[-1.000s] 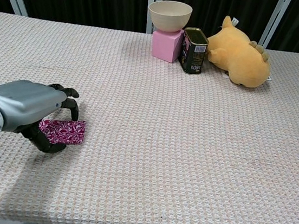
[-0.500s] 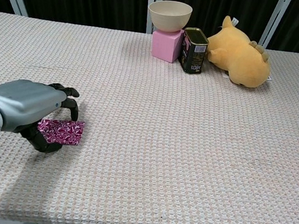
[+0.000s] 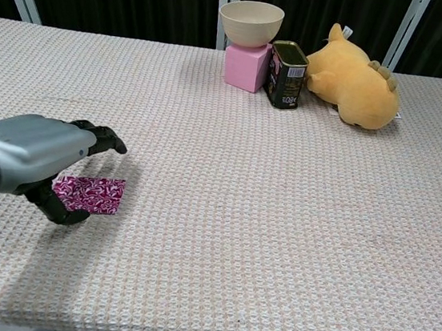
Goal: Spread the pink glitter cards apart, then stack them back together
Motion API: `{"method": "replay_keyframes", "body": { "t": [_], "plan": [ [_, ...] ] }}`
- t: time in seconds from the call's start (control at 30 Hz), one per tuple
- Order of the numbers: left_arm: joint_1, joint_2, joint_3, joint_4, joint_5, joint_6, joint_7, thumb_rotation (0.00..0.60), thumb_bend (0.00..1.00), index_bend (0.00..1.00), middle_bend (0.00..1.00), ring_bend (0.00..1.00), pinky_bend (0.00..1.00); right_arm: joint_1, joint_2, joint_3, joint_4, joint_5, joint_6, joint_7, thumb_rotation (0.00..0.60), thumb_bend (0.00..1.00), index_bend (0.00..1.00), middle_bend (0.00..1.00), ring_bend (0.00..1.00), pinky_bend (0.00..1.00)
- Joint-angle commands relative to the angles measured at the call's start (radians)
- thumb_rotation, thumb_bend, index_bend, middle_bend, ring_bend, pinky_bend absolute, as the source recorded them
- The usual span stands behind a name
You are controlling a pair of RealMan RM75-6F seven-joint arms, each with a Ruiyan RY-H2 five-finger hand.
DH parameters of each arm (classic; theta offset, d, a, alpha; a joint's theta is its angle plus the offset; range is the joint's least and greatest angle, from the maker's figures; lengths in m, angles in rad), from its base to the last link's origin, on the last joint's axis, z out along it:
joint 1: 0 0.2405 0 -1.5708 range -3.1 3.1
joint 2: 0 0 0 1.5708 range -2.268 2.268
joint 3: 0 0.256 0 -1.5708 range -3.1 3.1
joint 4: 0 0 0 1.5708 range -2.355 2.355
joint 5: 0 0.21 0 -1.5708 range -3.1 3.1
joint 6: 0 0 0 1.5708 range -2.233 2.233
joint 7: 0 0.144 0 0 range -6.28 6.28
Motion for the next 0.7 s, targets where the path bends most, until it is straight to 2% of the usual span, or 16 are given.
{"method": "replay_keyframes", "body": {
  "t": [0.03, 0.1, 0.17, 0.27, 0.33, 0.37, 0.4, 0.5, 0.53, 0.6, 0.7],
  "plan": [
    [0.026, 0.046, 0.012, -0.056, 0.077, 0.048, -0.043, 0.529, 0.25, 0.10, 0.03, 0.00, 0.12, -0.001, 0.003, 0.000, -0.004, -0.001, 0.002, -0.001, 0.600, 0.48, 0.00, 0.00, 0.00, 0.00],
    [0.055, 0.105, 0.034, -0.087, 0.165, 0.081, -0.103, 0.509, 0.25, 0.10, 0.03, 0.00, 0.12, -0.003, 0.007, -0.001, -0.008, -0.003, 0.005, -0.004, 0.600, 0.48, 0.00, 0.00, 0.00, 0.00],
    [0.084, 0.193, 0.078, -0.085, 0.288, 0.094, -0.194, 0.531, 0.25, 0.10, 0.02, 0.00, 0.13, -0.006, 0.012, -0.004, -0.012, -0.006, 0.008, -0.008, 0.600, 0.48, 0.00, 0.00, 0.00, 0.00],
    [0.121, 0.351, 0.171, -0.012, 0.466, 0.071, -0.390, 0.595, 0.25, 0.10, 0.00, 0.00, 0.13, -0.015, 0.018, -0.012, -0.017, -0.009, 0.015, -0.017, 0.600, 0.47, 0.00, 0.00, 0.00, 0.00],
    [0.161, 0.436, 0.217, 0.065, 0.550, 0.087, -0.541, 0.599, 0.24, 0.10, 0.00, 0.00, 0.14, -0.026, 0.025, -0.021, -0.023, -0.013, 0.021, -0.028, 0.600, 0.46, 0.00, 0.00, 0.00, 0.00],
    [0.183, 0.459, 0.228, 0.102, 0.572, 0.108, -0.593, 0.552, 0.23, 0.10, 0.00, 0.00, 0.13, -0.032, 0.031, -0.028, -0.028, -0.014, 0.021, -0.035, 0.600, 0.45, 0.00, 0.00, 0.00, 0.00],
    [0.216, 0.481, 0.236, 0.143, 0.585, 0.136, -0.656, 0.470, 0.21, 0.10, 0.00, 0.00, 0.13, -0.042, 0.043, -0.042, -0.040, -0.013, 0.014, -0.050, 0.600, 0.43, 0.00, 0.00, 0.00, 0.00],
    [0.280, 0.511, 0.233, 0.217, 0.590, 0.183, -0.785, 0.139, 0.16, 0.07, 0.00, 0.00, 0.13, -0.071, 0.073, -0.074, -0.067, -0.012, 0.008, -0.092, 0.600, 0.39, 0.00, 0.00, 0.00, 0.00],
    [0.298, 0.515, 0.230, 0.243, 0.591, 0.196, -0.813, 0.072, 0.15, 0.07, 0.00, 0.00, 0.13, -0.082, 0.080, -0.084, -0.074, -0.009, 0.007, -0.103, 0.600, 0.38, 0.00, 0.00, 0.00, 0.00],
    [0.329, 0.520, 0.221, 0.304, 0.598, 0.215, -0.855, 0.011, 0.15, 0.06, 0.00, 0.00, 0.13, -0.110, 0.092, -0.101, -0.090, 0.004, 0.009, -0.117, 0.600, 0.38, 0.00, 0.00, 0.00, 0.00],
    [0.357, 0.516, 0.197, 0.377, 0.596, 0.208, -0.929, 0.000, 0.14, 0.06, 0.01, 0.00, 0.13, -0.144, 0.097, -0.117, -0.100, 0.016, 0.021, -0.128, 0.600, 0.37, 0.00, 0.00, 0.00, 0.00]
  ]
}}
